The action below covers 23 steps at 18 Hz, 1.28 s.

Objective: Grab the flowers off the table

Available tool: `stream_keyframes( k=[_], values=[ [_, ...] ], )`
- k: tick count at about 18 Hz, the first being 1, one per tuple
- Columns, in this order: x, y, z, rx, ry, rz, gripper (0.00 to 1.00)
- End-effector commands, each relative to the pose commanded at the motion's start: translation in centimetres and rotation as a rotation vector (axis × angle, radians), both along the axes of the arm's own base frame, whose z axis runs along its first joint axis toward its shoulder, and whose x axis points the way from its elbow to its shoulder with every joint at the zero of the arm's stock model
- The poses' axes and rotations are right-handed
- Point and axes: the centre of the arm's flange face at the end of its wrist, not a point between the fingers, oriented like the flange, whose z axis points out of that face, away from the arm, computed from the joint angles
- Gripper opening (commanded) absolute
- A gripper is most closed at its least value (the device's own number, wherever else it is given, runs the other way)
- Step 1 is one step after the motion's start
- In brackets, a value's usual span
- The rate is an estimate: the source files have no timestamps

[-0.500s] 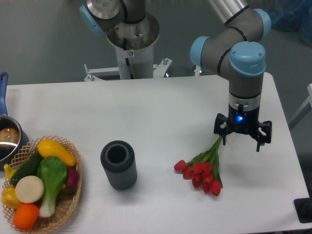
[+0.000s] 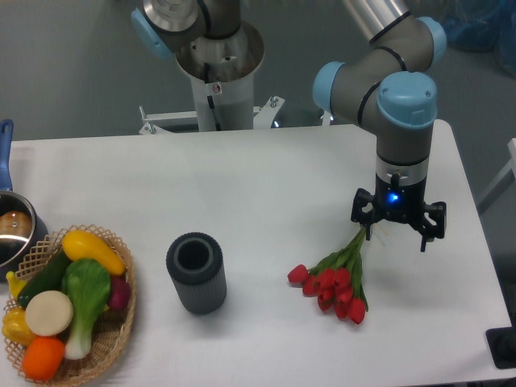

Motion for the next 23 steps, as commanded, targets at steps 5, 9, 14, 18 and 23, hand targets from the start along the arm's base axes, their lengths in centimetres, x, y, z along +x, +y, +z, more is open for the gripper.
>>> stream_keyframes(
  k=[5, 9, 14, 18, 23],
  values=[
    [0.4, -0.7, -2.2, -0.03, -0.03, -0.016, 1.0],
    [1.0, -2.6, -4.6, -0.099, -0.04, -0.178, 1.0],
    [2.8, -3.4, -7.8, -0.133, -0.093, -0.254, 1.0],
    [3.6, -3.6, -10.6, -0.148, -0.143, -0.256, 1.0],
    [3.1, -3.3, -11.7, -0.151, -0.153, -0.272, 1.0]
  ],
)
